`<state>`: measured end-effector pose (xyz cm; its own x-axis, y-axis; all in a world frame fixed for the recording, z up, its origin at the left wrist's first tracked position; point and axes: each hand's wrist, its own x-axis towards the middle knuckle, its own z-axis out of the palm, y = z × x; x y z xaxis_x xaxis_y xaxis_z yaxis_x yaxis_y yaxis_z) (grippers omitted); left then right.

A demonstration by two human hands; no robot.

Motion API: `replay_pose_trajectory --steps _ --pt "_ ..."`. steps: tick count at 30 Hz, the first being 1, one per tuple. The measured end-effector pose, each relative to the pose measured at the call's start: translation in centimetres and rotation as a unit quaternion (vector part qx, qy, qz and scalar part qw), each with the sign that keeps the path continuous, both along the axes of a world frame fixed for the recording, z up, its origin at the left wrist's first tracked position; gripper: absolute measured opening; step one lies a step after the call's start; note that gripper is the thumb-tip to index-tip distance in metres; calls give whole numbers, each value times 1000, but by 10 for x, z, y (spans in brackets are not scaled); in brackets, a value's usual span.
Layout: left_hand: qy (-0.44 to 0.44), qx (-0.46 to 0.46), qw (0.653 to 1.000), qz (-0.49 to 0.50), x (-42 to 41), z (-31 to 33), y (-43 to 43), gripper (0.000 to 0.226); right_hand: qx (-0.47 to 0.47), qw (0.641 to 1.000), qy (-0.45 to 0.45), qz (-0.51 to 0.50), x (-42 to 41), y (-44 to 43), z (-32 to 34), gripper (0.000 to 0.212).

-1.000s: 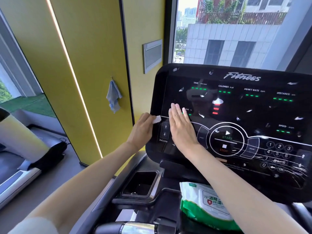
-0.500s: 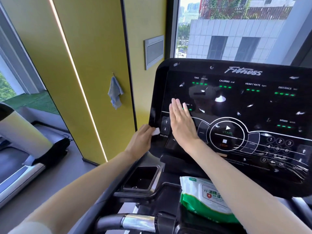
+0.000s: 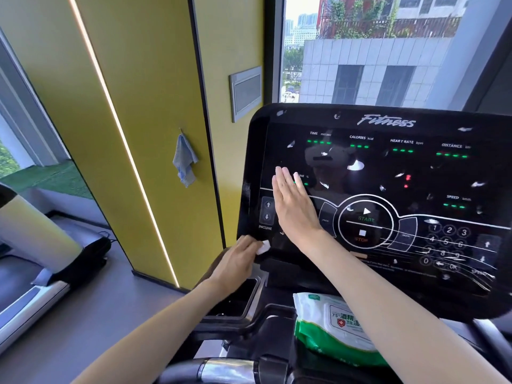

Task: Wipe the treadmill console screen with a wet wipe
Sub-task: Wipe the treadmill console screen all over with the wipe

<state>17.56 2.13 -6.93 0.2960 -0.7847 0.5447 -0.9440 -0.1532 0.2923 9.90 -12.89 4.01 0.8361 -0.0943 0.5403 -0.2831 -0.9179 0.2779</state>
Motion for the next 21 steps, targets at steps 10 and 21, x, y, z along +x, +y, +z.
replay_pose_trajectory --steps 10,21 --pt "33 -39 998 40 -29 13 -21 28 -1 1000 6 -9 -4 2 5 56" --pt "61 -38 996 52 -22 -7 -10 23 11 1000 16 17 -5 -3 4 62"
